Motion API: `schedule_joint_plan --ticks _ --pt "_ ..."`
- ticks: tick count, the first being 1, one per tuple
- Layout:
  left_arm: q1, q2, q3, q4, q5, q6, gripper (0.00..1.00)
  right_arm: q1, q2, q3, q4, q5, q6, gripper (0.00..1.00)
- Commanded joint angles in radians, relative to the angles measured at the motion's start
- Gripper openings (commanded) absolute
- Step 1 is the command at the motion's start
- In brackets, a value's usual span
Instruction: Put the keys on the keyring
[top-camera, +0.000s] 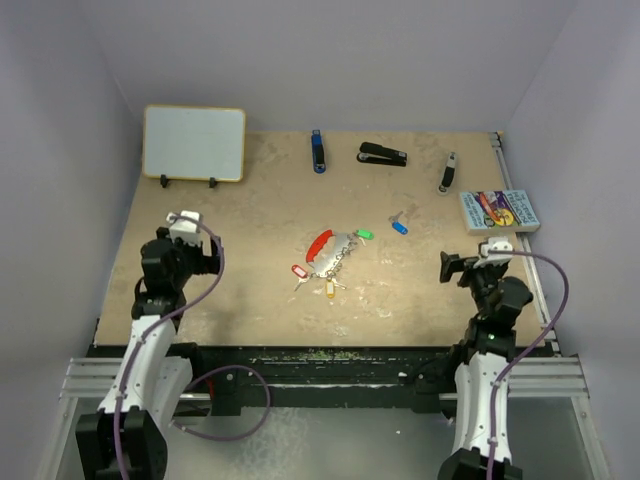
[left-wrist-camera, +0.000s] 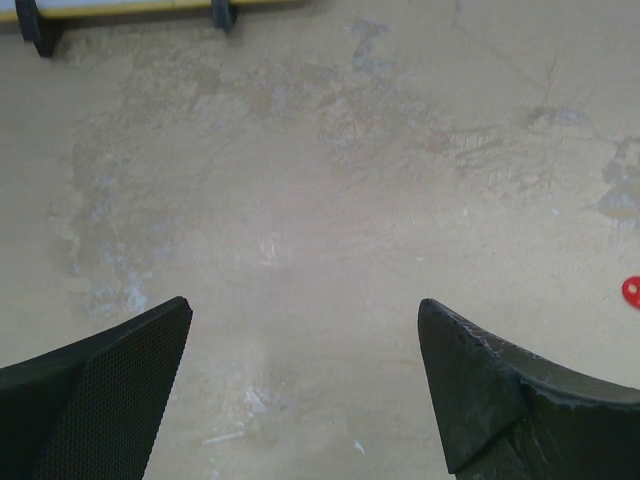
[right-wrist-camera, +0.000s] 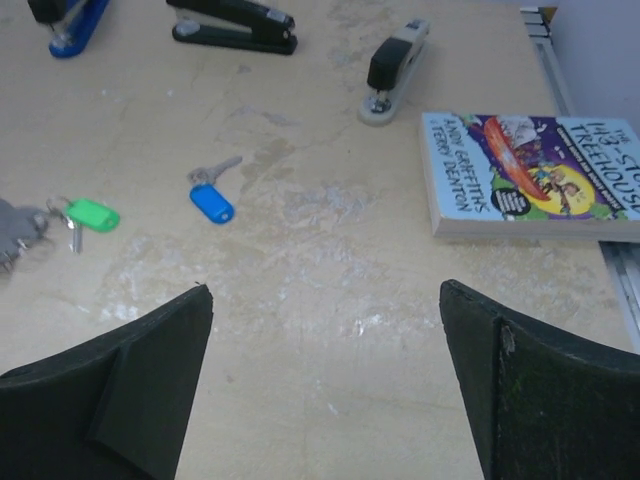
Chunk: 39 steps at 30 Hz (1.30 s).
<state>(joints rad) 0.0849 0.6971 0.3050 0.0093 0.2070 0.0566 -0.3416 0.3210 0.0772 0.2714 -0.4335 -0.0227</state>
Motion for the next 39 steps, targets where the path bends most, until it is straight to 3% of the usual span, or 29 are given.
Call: schedule_joint_plan --ticks 1,4,7,9,12,14,16,18,22,26,30,36,39 --pt "0.006 0.057 0.178 -0.039 0.035 0.049 0.98 -0.004 0.116 0.307 -0.124 0.155 0.122 1.0" --pt "0.006 0.059 0.27 -0.04 0.05 0.067 0.98 -0.004 0.243 0.539 -0.286 0.28 0.296 1.0" --pt "0.006 0.082 0.34 -0.077 0.121 0.071 0.98 -0.004 0.37 0.721 -0.424 0.187 0.3 1.0" --pt "0.006 0.086 0.359 -0.095 0.193 0.07 0.98 -0.004 0.415 0.752 -0.411 0.098 0.326 1.0" --pt "0.006 0.074 0.358 -0.1 0.315 0.081 0.98 -0.004 0.421 0.655 -0.201 -0.09 0.541 1.0" --pt "0.006 0.068 0.358 -0.097 0.368 0.062 0.98 -0.004 0.442 0.542 -0.053 -0.12 0.753 1.0" --pt "0.006 0.061 0.367 -0.103 0.383 0.064 0.98 -0.004 0.507 0.452 0.149 -0.209 0.904 1.0" --pt "0.006 0.048 0.38 -0.123 0.38 0.098 0.98 -0.004 0.625 0.442 0.23 -0.331 0.959 1.0" --pt "0.005 0.007 0.398 -0.168 0.395 0.185 0.98 0.024 0.677 0.511 0.107 -0.363 0.849 1.0" --pt "0.006 -0.014 0.379 -0.164 0.437 0.212 0.98 0.105 0.663 0.684 -0.27 -0.285 0.595 1.0" --pt "0.005 -0.02 0.345 -0.109 0.497 0.179 0.98 0.115 0.69 0.813 -0.523 -0.234 0.432 1.0" --pt "0.005 -0.019 0.335 -0.087 0.501 0.171 0.98 0.134 0.492 0.705 -0.323 -0.275 0.567 1.0" --pt "0.006 -0.016 0.339 -0.088 0.518 0.165 0.98 0.151 0.416 0.696 -0.304 -0.265 0.511 1.0"
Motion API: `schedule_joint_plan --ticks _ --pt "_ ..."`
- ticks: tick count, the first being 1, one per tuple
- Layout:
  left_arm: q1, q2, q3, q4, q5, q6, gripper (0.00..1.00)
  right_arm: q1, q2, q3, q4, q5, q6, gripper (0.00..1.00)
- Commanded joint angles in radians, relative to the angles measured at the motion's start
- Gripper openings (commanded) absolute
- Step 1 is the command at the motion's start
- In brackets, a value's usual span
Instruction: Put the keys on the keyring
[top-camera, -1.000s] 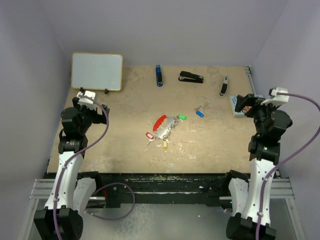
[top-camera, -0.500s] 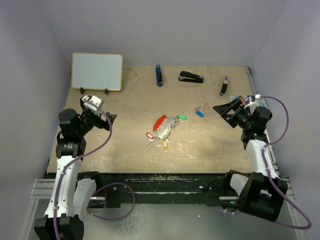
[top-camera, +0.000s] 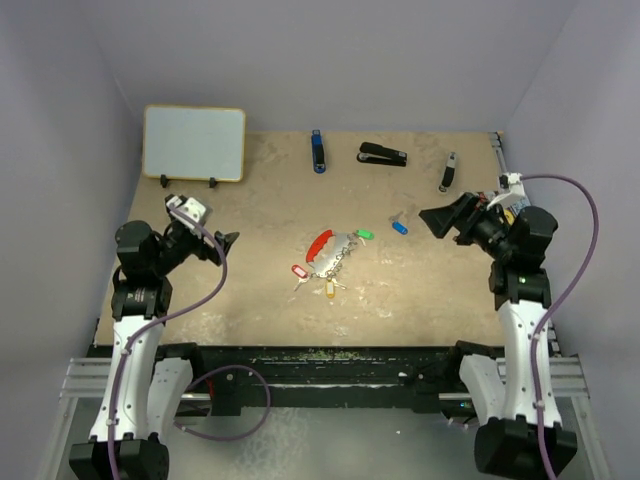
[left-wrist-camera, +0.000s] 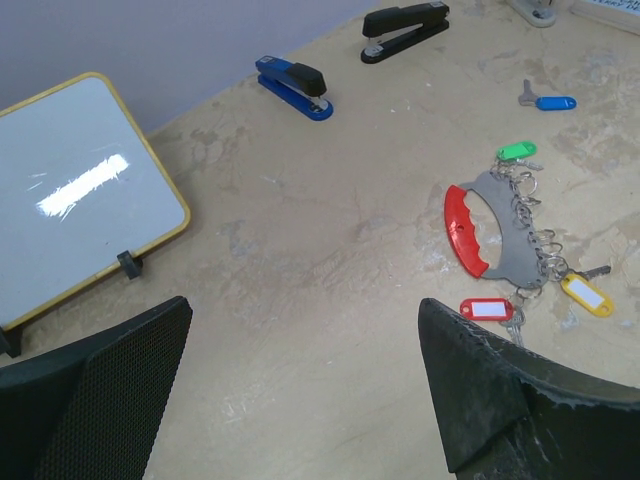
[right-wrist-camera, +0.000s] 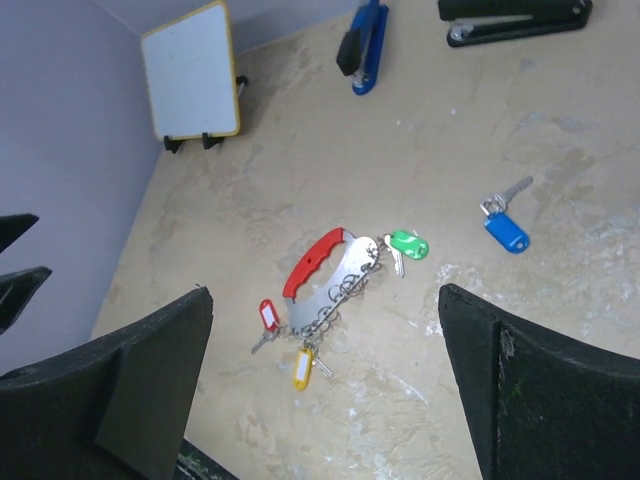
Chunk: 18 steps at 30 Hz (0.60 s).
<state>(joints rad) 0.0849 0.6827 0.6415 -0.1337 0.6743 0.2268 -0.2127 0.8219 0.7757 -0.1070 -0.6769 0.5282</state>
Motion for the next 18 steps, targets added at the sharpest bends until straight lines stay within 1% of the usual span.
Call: schedule_joint_plan --ticks 1,5,9,11,12,13,14,15,16,17,18 --pt "0.005 0.001 0.002 0.062 0.062 -0.006 0.98 0.027 -0.097 0.009 0.052 -0.024 -0.086 1.0" --pt "0.005 0.026 0.002 0.088 0.111 0.024 0.98 0.053 -0.102 0.046 -0.05 -0.068 -0.176 1.0" --pt "0.005 0.079 0.044 0.0 0.18 0.1 0.98 0.124 -0.126 0.021 -0.095 -0.022 -0.222 1.0" --pt "0.004 0.098 0.055 -0.023 0.199 0.123 0.98 0.166 -0.131 -0.008 -0.099 0.005 -0.211 0.92" --pt "0.004 0.104 0.054 -0.027 0.204 0.131 0.98 0.195 -0.129 -0.017 -0.097 0.041 -0.202 0.86" --pt "0.004 0.107 0.054 -0.028 0.205 0.136 0.98 0.225 -0.122 -0.018 -0.101 0.089 -0.201 0.8" --pt "0.004 0.11 0.052 -0.026 0.205 0.139 0.98 0.269 -0.108 -0.008 -0.117 0.195 -0.205 0.78" --pt "0.004 0.111 0.051 -0.021 0.203 0.138 0.98 0.322 -0.092 0.008 -0.132 0.287 -0.21 0.81" --pt "0.004 0.112 0.05 -0.019 0.2 0.138 0.98 0.374 -0.072 0.028 -0.143 0.369 -0.214 0.9" --pt "0.004 0.113 0.049 -0.014 0.2 0.138 0.98 0.426 -0.046 0.052 -0.149 0.458 -0.21 0.95" --pt "0.004 0.113 0.048 -0.01 0.199 0.136 0.98 0.476 -0.017 0.079 -0.15 0.537 -0.204 0.97"
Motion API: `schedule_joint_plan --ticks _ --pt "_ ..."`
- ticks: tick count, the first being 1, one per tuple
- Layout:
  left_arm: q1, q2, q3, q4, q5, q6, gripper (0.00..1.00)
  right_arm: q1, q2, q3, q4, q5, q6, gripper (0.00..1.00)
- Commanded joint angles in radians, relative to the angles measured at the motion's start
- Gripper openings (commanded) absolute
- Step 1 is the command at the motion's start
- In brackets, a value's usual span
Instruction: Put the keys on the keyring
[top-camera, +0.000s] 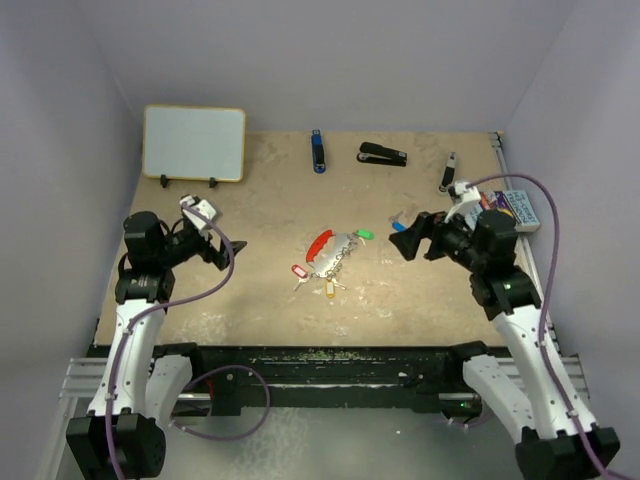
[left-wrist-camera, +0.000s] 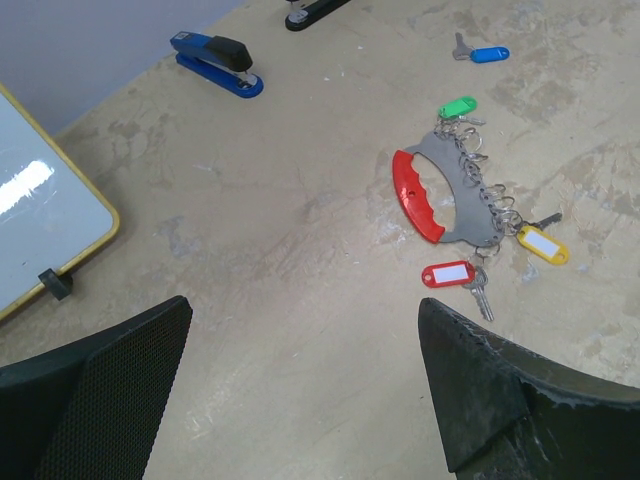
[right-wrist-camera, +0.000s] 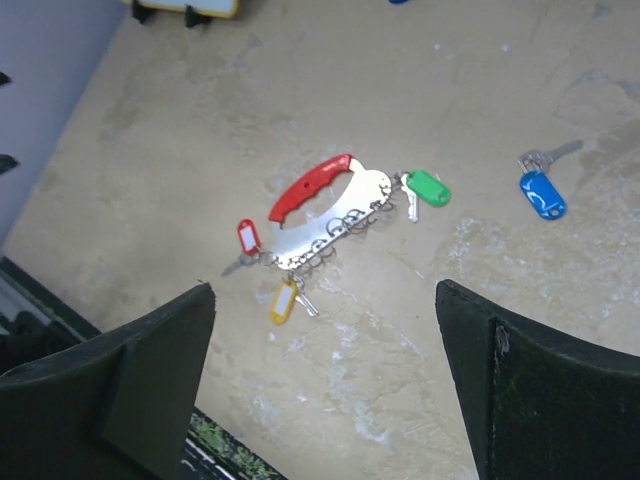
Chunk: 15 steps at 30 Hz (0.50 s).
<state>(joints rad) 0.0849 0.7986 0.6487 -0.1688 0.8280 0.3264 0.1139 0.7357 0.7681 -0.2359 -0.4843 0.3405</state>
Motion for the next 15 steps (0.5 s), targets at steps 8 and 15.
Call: schedule_joint_plan --ticks 8,15 --pt "0.005 0.003 0.043 0.032 0.033 0.025 0.98 0.582 0.393 0.336 -0.069 1.008 -0.117 1.0" --pt "0.005 0.006 0.047 0.025 0.031 0.019 0.98 0.72 0.582 0.445 0.006 1.223 -0.121 1.0"
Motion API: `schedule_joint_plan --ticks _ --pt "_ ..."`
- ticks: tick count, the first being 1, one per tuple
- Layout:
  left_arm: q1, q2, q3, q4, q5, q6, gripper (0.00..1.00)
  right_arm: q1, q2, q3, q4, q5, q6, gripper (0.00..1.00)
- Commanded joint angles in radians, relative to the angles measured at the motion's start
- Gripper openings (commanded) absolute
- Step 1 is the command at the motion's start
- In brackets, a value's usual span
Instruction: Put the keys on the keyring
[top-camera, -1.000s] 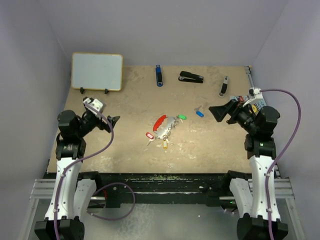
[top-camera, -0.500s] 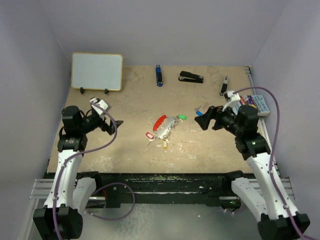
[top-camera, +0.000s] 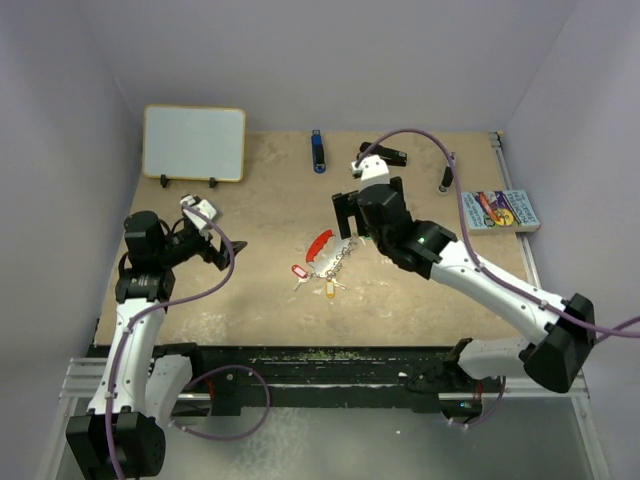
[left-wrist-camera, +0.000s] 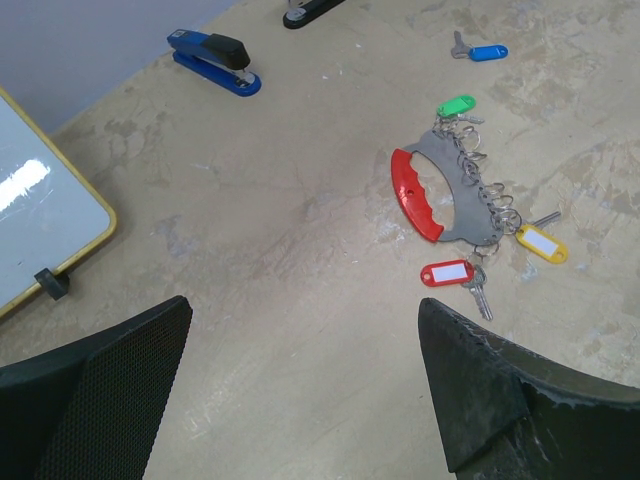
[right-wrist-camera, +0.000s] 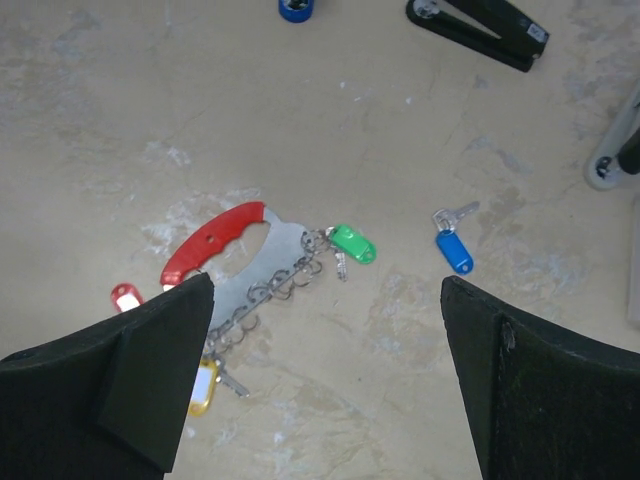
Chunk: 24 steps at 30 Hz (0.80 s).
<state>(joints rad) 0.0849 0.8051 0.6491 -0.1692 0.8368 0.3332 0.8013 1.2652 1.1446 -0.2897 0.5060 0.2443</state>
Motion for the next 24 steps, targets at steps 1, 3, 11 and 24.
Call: schedule_joint_plan --ticks 1,3,11,24 --pt "0.004 0.001 0.047 0.025 0.021 0.014 0.98 0.047 0.072 0.073 0.078 0.257 -0.042 1.0" --pt "0.006 0.005 0.047 0.026 0.016 0.016 0.98 0.064 0.112 0.077 0.111 0.287 -0.047 1.0" --pt "0.006 0.006 0.058 0.035 0.017 -0.008 0.98 0.052 0.163 0.038 0.242 0.152 0.026 1.0" --pt "0.006 0.003 0.061 0.032 0.027 0.004 0.98 0.065 0.084 -0.073 0.099 0.057 -0.063 0.91"
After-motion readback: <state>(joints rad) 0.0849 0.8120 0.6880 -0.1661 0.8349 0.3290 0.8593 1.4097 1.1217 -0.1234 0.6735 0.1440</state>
